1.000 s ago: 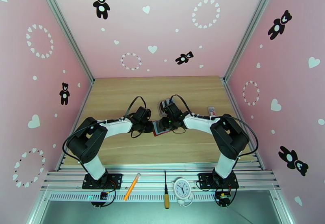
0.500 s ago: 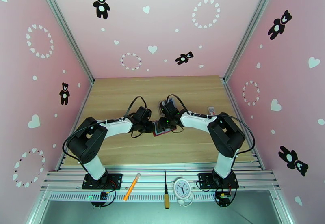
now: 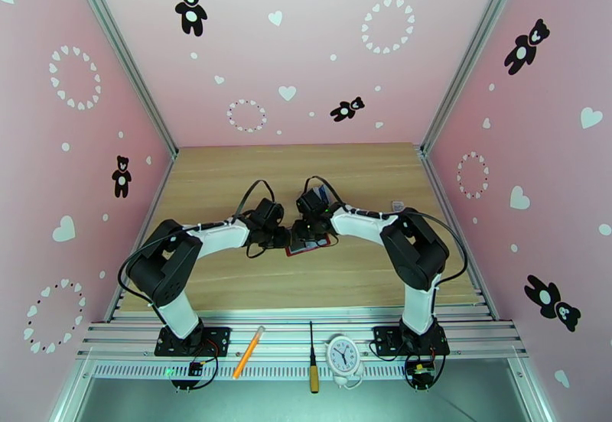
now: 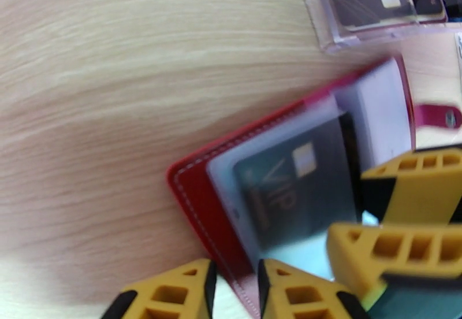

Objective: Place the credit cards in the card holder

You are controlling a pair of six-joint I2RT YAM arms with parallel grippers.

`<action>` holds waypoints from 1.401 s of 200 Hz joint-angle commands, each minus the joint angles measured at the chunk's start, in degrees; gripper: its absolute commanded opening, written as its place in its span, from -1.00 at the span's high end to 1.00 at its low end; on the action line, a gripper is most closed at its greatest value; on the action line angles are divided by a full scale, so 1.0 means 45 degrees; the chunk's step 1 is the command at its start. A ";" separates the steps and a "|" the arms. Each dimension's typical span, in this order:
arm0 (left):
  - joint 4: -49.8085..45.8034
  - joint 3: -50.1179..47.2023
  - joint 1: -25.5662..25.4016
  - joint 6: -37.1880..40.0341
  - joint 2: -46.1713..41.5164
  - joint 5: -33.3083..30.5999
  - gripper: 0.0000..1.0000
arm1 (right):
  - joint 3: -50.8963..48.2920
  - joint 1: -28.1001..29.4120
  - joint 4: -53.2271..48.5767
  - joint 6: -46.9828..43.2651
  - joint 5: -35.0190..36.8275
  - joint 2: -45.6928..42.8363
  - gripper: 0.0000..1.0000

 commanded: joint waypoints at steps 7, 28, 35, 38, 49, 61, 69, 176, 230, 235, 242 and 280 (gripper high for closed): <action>-0.0425 0.0187 0.0269 0.0152 0.0313 -0.0454 0.41 | 0.0057 0.0269 0.0694 0.0443 -0.0864 0.0163 0.29; -0.0444 0.0147 0.0420 0.0191 0.0275 -0.0467 0.41 | 0.0070 0.0312 0.0710 0.0505 -0.0726 0.0164 0.30; -0.0444 0.0129 0.0463 0.0210 0.0250 -0.0481 0.41 | 0.0034 0.0312 0.0811 0.0525 -0.0789 0.0164 0.30; -0.0445 0.0137 0.0494 0.0211 0.0241 -0.0477 0.41 | 0.0000 0.0312 0.0894 0.0557 -0.0848 0.0146 0.30; -0.0437 0.0114 0.0589 0.0230 0.0217 -0.0481 0.40 | -0.0176 0.0312 0.1338 0.0712 -0.1183 0.0103 0.30; -0.0443 0.0088 0.0681 0.0268 0.0166 -0.0480 0.39 | -0.0163 0.0312 0.1351 0.0780 -0.1154 0.0092 0.30; -0.0460 0.0089 0.0751 0.0288 0.0172 -0.0476 0.38 | -0.0077 0.0312 0.1111 0.0742 -0.0935 0.0117 0.30; -0.0387 -0.0166 0.1115 0.0387 -0.0181 -0.0164 0.42 | 0.0396 0.0312 -0.0455 0.0132 0.0352 0.0101 0.30; -0.0280 -0.0088 0.1122 0.0406 0.0157 -0.0037 0.58 | 0.0801 0.0340 -0.0425 0.0163 0.0025 0.0570 0.32; -0.0248 -0.0088 0.1117 0.0389 0.0174 -0.0021 0.59 | 0.0847 0.0350 -0.0450 0.0154 0.0015 0.0604 0.32; -0.0241 -0.0078 0.1122 0.0387 0.0190 -0.0006 0.61 | 0.0917 0.0370 -0.0484 0.0135 0.0014 0.0663 0.33; -0.0315 0.0010 0.1126 0.0445 0.0185 -0.0026 0.63 | 0.1052 0.0429 -0.0571 0.0171 0.0045 0.0837 0.35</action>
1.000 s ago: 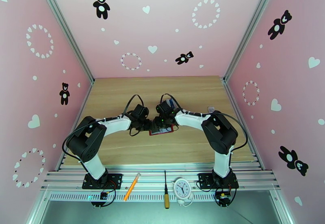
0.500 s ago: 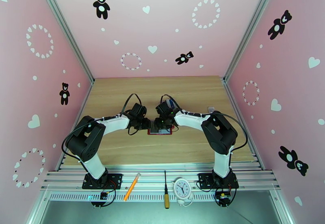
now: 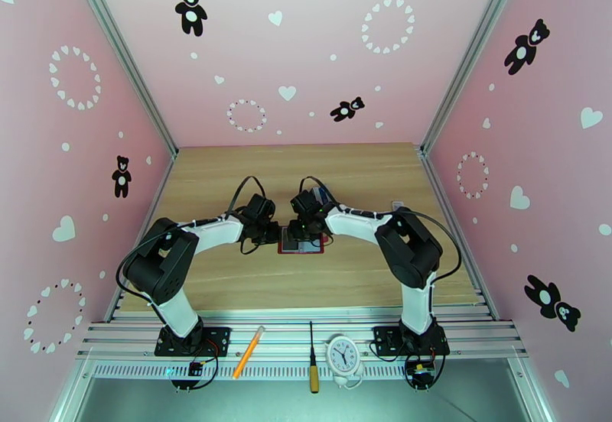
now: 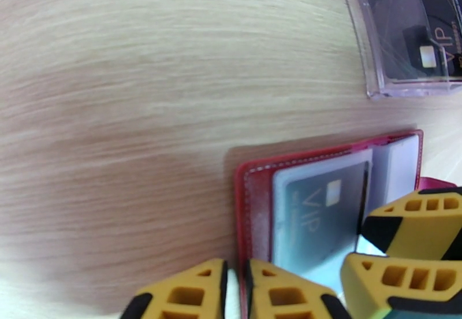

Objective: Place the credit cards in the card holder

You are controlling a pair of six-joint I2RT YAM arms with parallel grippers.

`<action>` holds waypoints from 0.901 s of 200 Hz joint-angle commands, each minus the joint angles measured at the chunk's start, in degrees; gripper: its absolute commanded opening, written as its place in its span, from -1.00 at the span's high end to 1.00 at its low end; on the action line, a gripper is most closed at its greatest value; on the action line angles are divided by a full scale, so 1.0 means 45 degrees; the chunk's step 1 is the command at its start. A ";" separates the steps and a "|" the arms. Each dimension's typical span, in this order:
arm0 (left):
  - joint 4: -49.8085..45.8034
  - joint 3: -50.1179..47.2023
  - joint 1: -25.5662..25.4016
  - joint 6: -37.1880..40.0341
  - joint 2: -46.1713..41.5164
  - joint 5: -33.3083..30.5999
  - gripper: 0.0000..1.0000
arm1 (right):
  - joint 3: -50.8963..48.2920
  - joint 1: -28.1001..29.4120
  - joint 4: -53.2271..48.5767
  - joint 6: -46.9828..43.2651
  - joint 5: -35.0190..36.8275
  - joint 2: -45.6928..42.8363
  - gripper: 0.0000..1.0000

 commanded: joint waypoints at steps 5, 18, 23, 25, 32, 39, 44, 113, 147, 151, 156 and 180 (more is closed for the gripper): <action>-0.0164 0.0014 0.0084 0.0259 0.0205 -0.0100 0.63 | 0.0327 0.0142 -0.0345 -0.0060 -0.0087 0.0285 0.36; -0.0172 0.0049 0.0081 0.0261 0.0236 -0.0107 0.64 | 0.0397 0.0215 -0.0356 -0.0060 -0.0133 0.0325 0.36; -0.0167 0.0064 0.0091 0.0261 0.0251 -0.0085 0.63 | 0.0414 0.0249 -0.0329 -0.0060 -0.0170 0.0340 0.36; -0.0160 0.0071 0.0098 0.0261 0.0262 -0.0078 0.63 | 0.0425 0.0267 -0.0317 -0.0045 -0.0188 0.0343 0.36; -0.0169 0.0079 0.0084 0.0261 0.0267 -0.0112 0.63 | 0.0448 0.0308 -0.0310 -0.0022 -0.0223 0.0344 0.36; -0.0176 0.0074 0.0084 0.0278 0.0266 -0.0125 0.63 | 0.0458 0.0336 -0.0258 0.0026 -0.0267 0.0345 0.36; -0.0176 0.0074 0.0099 0.0280 0.0266 -0.0143 0.63 | 0.0445 0.0357 -0.0203 0.0064 -0.0316 0.0316 0.36; -0.0291 -0.0101 0.0218 0.0378 -0.0041 -0.0262 0.61 | 0.0156 0.0348 -0.0135 -0.0030 0.0034 -0.0398 0.36; -0.0476 -0.0190 0.0241 0.0434 -0.0398 -0.0439 0.61 | 0.0154 0.0185 -0.0231 -0.0213 0.0262 -0.0942 0.33; -0.0500 -0.0194 0.0237 0.0436 -0.0430 -0.0463 0.61 | 0.0159 0.0172 -0.0250 -0.0231 0.0273 -0.0985 0.32; -0.0524 -0.0198 0.0255 0.0441 -0.0460 -0.0484 0.60 | 0.0156 0.0148 -0.0303 -0.0253 0.0292 -0.1031 0.32; -0.0580 -0.0202 0.0325 0.0475 -0.0556 -0.0573 0.58 | 0.0083 0.0050 -0.0515 -0.0395 0.0466 -0.1235 0.32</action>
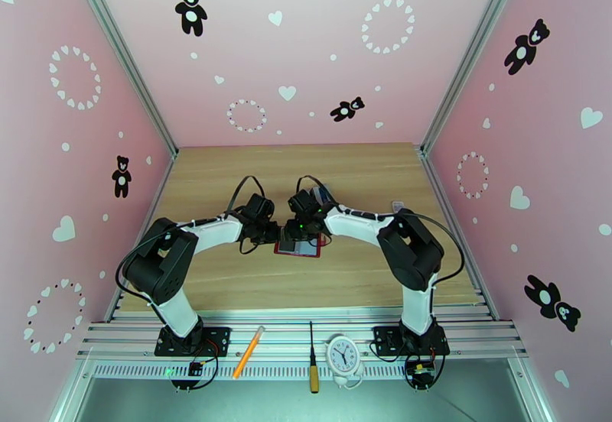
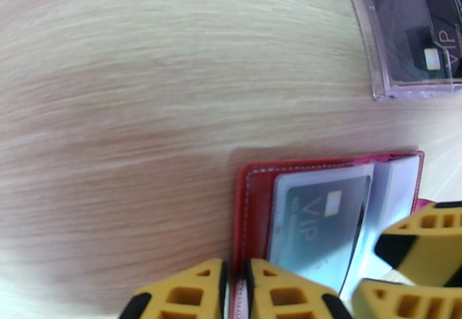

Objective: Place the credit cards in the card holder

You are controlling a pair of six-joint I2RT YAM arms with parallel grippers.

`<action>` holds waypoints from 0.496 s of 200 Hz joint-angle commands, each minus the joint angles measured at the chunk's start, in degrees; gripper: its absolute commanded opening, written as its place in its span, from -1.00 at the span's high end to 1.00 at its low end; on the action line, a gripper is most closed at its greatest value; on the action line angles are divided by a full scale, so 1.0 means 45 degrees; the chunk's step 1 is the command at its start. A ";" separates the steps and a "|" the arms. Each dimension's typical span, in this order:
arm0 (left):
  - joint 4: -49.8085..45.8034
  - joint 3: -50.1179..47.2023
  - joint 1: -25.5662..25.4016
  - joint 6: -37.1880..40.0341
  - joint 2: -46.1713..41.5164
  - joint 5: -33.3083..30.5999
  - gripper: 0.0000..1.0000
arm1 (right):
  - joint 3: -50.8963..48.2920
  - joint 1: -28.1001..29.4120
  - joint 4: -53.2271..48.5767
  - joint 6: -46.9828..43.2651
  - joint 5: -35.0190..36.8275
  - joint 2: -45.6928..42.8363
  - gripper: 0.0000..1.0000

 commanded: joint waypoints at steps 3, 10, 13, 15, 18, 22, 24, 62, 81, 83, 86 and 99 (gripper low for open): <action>-0.0416 -0.0217 0.0187 0.0252 -0.0491 -0.0375 0.58 | -0.0056 -0.0117 -0.0476 -0.0303 0.0396 -0.0669 0.32; -0.0434 -0.0204 0.0203 0.0257 -0.0527 -0.0388 0.57 | -0.0150 -0.0178 -0.0512 -0.0342 0.0430 -0.0735 0.32; -0.0438 -0.0208 0.0220 0.0267 -0.0546 -0.0420 0.57 | -0.0210 -0.0205 -0.0499 -0.0344 0.0439 -0.0769 0.32; -0.0446 -0.0202 0.0232 0.0274 -0.0566 -0.0416 0.57 | -0.0230 -0.0222 -0.0496 -0.0344 0.0450 -0.0788 0.32; -0.0462 -0.0200 0.0224 0.0276 -0.0580 -0.0431 0.57 | -0.0288 -0.0254 -0.0495 -0.0344 0.0444 -0.0810 0.32; -0.0487 -0.0200 0.0248 0.0277 -0.0615 -0.0428 0.57 | -0.0357 -0.0291 -0.0494 -0.0344 0.0459 -0.0862 0.32; -0.0502 -0.0185 0.0249 0.0281 -0.0617 -0.0438 0.56 | -0.0379 -0.0302 -0.0480 -0.0358 0.0460 -0.0880 0.32; -0.0666 -0.0194 0.0243 0.0391 -0.0993 -0.0379 0.44 | -0.0791 -0.0461 -0.0502 -0.0446 0.0596 -0.1240 0.32; -0.0638 -0.0343 0.0245 0.0371 -0.1283 -0.0383 0.29 | -0.0952 -0.0550 -0.0465 -0.0514 0.0654 -0.1384 0.33; -0.0622 -0.0363 0.0243 0.0373 -0.1336 -0.0383 0.28 | -0.0967 -0.0557 -0.0458 -0.0518 0.0670 -0.1396 0.33; -0.0601 -0.0401 0.0242 0.0359 -0.1372 -0.0371 0.27 | -0.0998 -0.0569 -0.0461 -0.0519 0.0689 -0.1418 0.33; -0.0595 -0.0525 0.0254 0.0325 -0.1580 -0.0341 0.24 | -0.1104 -0.0597 -0.0459 -0.0592 0.0825 -0.1524 0.33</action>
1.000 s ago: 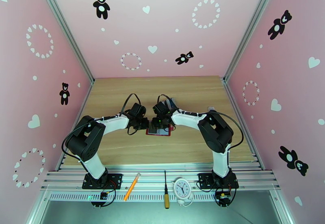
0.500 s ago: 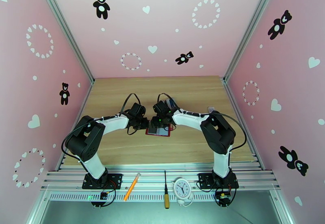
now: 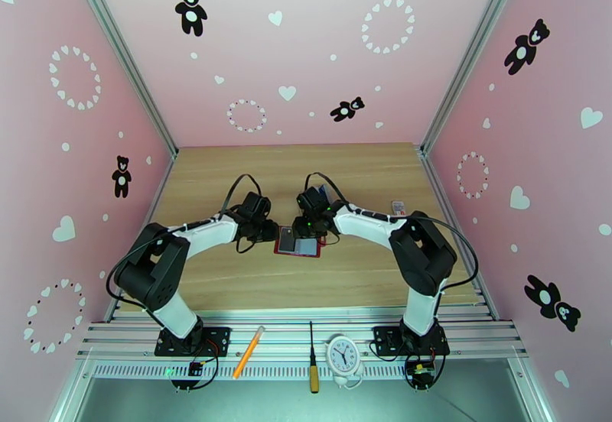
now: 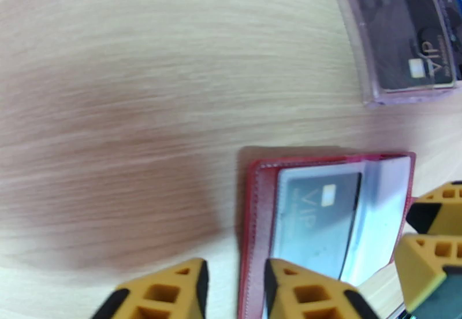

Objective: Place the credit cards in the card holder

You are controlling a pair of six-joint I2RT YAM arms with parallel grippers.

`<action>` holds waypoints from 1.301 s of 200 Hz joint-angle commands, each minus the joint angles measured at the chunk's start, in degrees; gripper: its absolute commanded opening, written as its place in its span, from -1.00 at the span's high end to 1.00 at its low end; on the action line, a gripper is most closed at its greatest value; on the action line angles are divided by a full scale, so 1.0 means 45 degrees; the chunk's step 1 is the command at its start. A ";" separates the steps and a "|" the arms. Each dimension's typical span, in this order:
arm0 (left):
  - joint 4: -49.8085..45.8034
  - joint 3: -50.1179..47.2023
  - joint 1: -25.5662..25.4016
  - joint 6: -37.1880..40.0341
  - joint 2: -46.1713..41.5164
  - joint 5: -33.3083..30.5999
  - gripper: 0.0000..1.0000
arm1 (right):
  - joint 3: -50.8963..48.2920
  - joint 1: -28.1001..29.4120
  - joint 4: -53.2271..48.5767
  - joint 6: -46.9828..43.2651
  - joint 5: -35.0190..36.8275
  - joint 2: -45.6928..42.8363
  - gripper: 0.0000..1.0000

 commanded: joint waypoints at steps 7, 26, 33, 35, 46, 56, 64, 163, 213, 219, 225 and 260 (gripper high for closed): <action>-0.0228 -0.0400 0.0073 0.0029 -0.0757 -0.0113 0.22 | -0.0371 -0.0074 -0.0210 -0.0262 0.0392 -0.0755 0.33; -0.0035 -0.0636 0.0082 0.0029 -0.0995 0.0072 0.16 | -0.0530 -0.0143 -0.0155 -0.0344 0.0380 -0.0881 0.33; 0.0071 -0.0729 0.0072 0.0012 -0.1079 0.0153 0.15 | -0.0584 -0.0167 -0.0159 -0.0393 0.0394 -0.0918 0.34; 0.0084 -0.0764 0.0072 0.0000 -0.1100 0.0178 0.14 | -0.0592 -0.0169 -0.0164 -0.0399 0.0394 -0.0920 0.34; 0.0162 -0.0867 0.0026 -0.0009 -0.1213 0.0277 0.14 | -0.0670 -0.0240 -0.0142 -0.0441 0.0397 -0.0991 0.34; 0.0252 -0.0955 -0.0031 -0.0010 -0.1283 0.0361 0.14 | -0.0739 -0.0303 -0.0158 -0.0518 0.0427 -0.1045 0.33; 0.0322 -0.0958 -0.0147 -0.0011 -0.1383 0.0455 0.14 | -0.0791 -0.0328 -0.0204 -0.0577 0.0536 -0.1093 0.34; 0.1075 -0.0958 -0.2193 -0.0574 -0.1390 0.0268 0.13 | -0.1044 -0.0815 -0.0325 -0.0872 0.0686 -0.0864 0.45; 0.1444 -0.0958 -0.2273 -0.0791 -0.1078 0.0259 0.13 | -0.0992 -0.0856 -0.0253 -0.0892 0.0629 -0.0635 0.48; 0.1502 -0.0958 -0.2289 -0.0820 -0.1019 0.0317 0.13 | -0.0991 -0.0856 -0.0258 -0.0874 0.0609 -0.0606 0.48; 0.1532 -0.0958 -0.2307 -0.0830 -0.0988 0.0370 0.12 | -0.0991 -0.0865 -0.0230 -0.0873 0.0592 -0.0574 0.49; 0.1590 -0.0958 -0.2362 -0.0830 -0.0830 0.0380 0.12 | -0.1008 -0.0875 -0.0118 -0.0853 0.0483 -0.0316 0.53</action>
